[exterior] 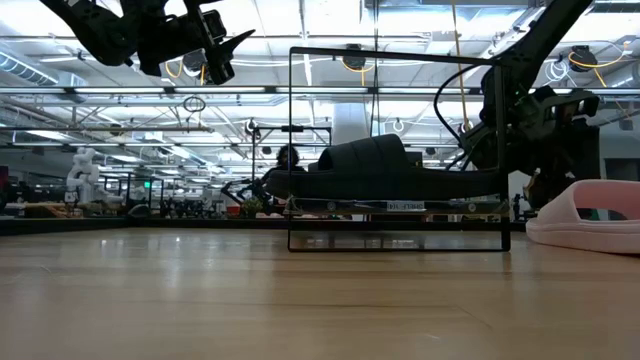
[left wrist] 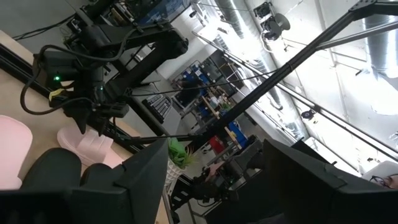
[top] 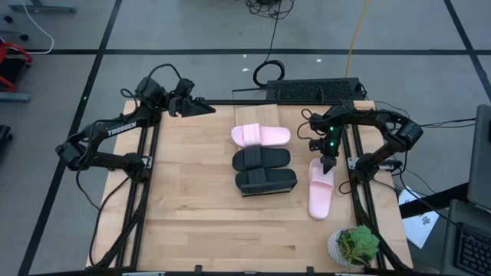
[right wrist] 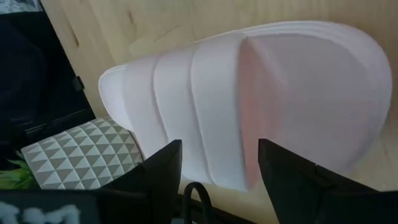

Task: Pick and place slides into the shelf
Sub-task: Put the pink slide on the shelf

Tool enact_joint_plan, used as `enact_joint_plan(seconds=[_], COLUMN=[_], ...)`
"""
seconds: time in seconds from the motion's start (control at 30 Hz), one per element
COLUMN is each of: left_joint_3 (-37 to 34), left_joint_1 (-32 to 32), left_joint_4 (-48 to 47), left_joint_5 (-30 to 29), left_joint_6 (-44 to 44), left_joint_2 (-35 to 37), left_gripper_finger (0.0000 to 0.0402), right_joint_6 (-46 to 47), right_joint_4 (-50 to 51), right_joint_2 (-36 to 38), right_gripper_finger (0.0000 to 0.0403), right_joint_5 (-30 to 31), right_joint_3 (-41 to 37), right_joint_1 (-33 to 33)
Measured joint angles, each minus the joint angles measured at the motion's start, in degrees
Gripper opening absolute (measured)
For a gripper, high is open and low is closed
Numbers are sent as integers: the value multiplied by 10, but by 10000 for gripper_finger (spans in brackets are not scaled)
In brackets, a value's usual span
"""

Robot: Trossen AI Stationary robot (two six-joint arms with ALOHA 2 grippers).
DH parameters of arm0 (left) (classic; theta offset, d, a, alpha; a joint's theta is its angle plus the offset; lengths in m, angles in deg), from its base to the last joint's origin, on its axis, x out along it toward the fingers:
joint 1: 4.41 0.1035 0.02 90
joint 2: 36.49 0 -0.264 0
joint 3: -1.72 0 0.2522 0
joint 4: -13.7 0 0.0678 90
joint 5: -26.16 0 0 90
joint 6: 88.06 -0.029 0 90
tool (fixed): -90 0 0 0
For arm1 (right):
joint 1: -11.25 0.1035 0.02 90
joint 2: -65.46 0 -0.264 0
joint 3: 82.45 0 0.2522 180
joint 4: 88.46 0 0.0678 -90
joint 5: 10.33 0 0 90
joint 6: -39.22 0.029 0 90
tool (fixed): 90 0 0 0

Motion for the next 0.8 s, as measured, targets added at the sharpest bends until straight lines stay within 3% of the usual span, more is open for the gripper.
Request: enact_joint_plan(seconds=[0.57, 0.67, 0.8], left_joint_3=[0, 0, 0], left_joint_1=[0, 0, 0], left_joint_4=[0, 0, 0], left_joint_5=[0, 1, 3], left_joint_6=[0, 0, 0], left_joint_2=[0, 0, 0], left_gripper_finger=[259, 259, 260], right_joint_6=[-12, -13, -12], right_joint_4=[6, 6, 6], right_joint_2=[-35, -38, -38], right_gripper_finger=[196, 174, 111], right_joint_5=[-15, -14, -14], right_joint_3=[2, 2, 3], right_joint_1=[62, 72, 77])
